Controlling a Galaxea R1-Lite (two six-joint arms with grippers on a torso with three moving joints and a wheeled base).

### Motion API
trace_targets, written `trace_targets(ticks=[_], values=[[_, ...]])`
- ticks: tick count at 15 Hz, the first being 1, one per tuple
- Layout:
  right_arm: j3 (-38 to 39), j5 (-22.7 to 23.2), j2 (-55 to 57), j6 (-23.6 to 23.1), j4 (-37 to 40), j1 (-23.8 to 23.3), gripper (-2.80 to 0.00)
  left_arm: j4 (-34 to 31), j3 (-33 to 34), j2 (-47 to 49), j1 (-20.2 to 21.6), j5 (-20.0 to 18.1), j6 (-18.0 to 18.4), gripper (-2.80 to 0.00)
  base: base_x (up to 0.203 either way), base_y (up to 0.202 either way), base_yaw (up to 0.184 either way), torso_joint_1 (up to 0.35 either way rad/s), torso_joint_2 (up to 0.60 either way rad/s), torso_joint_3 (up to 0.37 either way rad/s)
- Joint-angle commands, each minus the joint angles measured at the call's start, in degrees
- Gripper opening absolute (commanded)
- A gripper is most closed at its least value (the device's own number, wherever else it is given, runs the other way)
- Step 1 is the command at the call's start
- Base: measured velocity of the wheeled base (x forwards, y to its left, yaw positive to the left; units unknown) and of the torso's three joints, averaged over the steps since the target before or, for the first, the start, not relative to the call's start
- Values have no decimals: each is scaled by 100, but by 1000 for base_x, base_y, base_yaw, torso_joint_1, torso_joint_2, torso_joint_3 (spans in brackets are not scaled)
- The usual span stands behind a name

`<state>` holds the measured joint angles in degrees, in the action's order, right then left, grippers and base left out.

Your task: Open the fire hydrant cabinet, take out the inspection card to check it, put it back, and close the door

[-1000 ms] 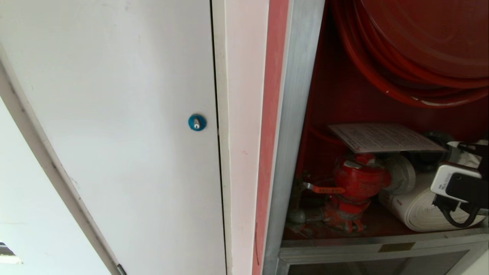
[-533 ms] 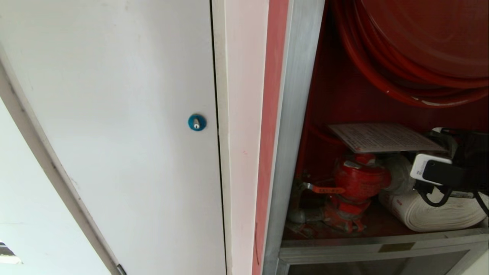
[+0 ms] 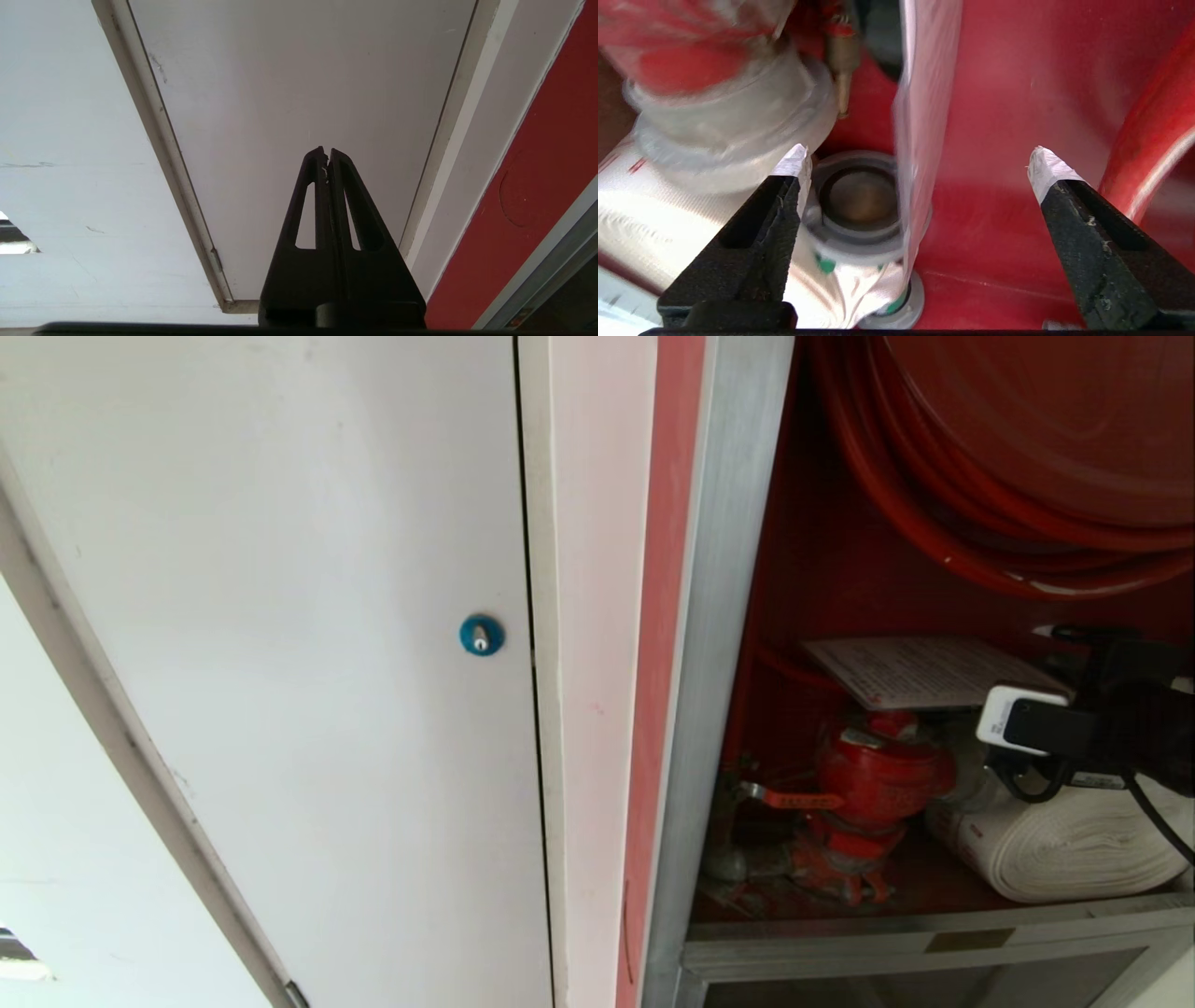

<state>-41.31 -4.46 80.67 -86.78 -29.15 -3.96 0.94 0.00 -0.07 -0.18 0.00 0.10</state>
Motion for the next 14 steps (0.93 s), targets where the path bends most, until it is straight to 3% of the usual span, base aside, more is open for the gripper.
trace_targets(ticks=[1,3,5,6,14], values=[[-61,32,230,-45,-242,0,0,3,62,7,1,0,-1,-280,0,0,0,0,0,0],[-55,121,506,-34,-782,-8,0,3,62,7,1,0,-1,-280,0,0,0,0,0,0],[-53,147,555,-32,-821,-8,0,3,62,7,1,0,-1,-280,0,0,0,0,0,0],[-53,173,578,-27,-826,-8,-280,3,62,7,1,0,-1,-280,0,0,0,0,0,0],[18,246,544,-23,-900,-8,-280,3,62,7,1,0,-1,-280,0,0,0,0,0,0]])
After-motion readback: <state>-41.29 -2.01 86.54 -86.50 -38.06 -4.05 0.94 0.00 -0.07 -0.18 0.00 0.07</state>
